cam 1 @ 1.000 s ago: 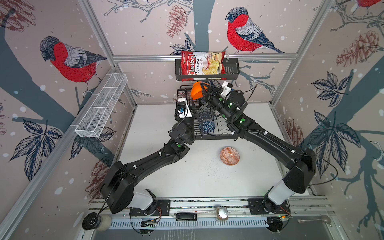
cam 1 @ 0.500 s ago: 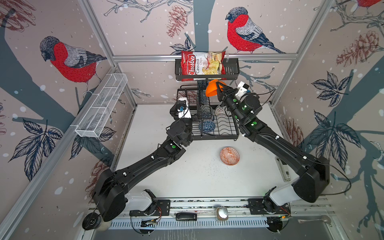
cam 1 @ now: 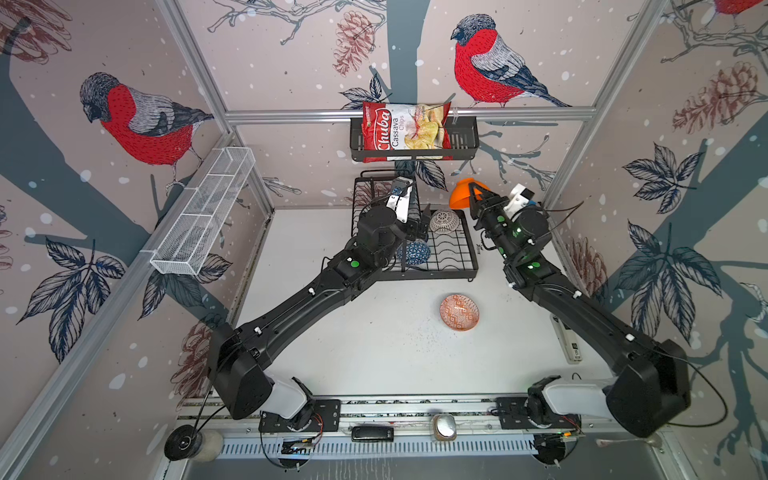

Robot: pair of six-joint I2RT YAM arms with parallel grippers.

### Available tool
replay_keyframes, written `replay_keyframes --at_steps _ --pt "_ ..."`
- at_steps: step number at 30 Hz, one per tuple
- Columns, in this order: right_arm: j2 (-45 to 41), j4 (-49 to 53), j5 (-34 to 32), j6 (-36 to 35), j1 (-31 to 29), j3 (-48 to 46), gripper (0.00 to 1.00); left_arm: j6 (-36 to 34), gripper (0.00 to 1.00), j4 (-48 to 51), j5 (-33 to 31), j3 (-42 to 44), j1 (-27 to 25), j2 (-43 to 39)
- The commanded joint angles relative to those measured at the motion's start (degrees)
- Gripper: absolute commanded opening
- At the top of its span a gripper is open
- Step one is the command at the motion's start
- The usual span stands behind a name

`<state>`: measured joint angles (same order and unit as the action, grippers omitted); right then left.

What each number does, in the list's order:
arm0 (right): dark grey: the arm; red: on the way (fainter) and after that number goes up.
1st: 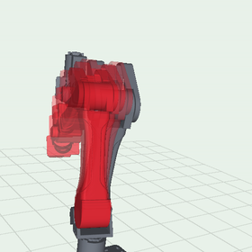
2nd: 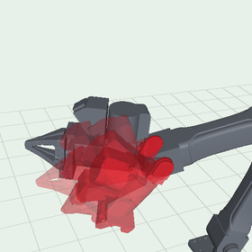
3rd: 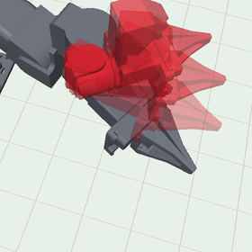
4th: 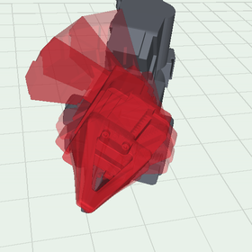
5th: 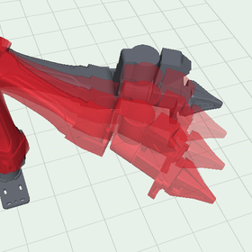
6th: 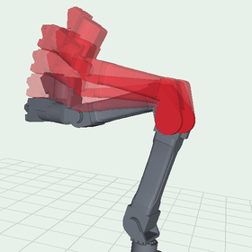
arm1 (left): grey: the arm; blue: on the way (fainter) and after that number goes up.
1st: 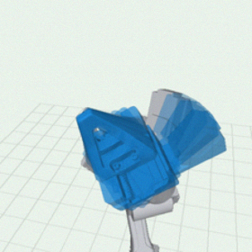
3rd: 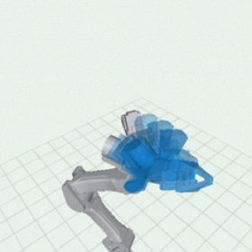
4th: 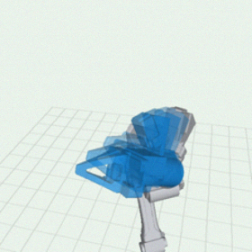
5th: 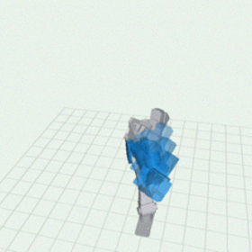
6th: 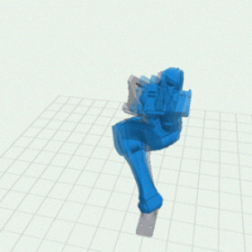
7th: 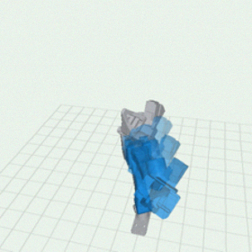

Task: Load the bowls into the dish rack
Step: 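Carry the orange bowl with the right gripper while the left gripper releases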

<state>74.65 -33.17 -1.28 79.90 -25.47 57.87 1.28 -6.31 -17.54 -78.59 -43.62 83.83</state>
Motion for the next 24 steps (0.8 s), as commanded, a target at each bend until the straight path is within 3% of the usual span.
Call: replay_keyframes --at_steps 1,11,24 --pt "-0.62 -6.20 1.23 0.95 2.76 -3.57 0.00 1.11 0.98 4.67 4.10 -1.76 0.13 0.41" --pt "9.65 -13.20 9.80 1.32 9.90 -6.47 0.00 1.45 0.98 6.67 8.46 -4.88 0.11 4.76" --pt "26.99 -23.11 15.72 0.80 10.07 0.02 0.00 0.18 0.98 8.08 8.15 -10.50 0.11 11.55"
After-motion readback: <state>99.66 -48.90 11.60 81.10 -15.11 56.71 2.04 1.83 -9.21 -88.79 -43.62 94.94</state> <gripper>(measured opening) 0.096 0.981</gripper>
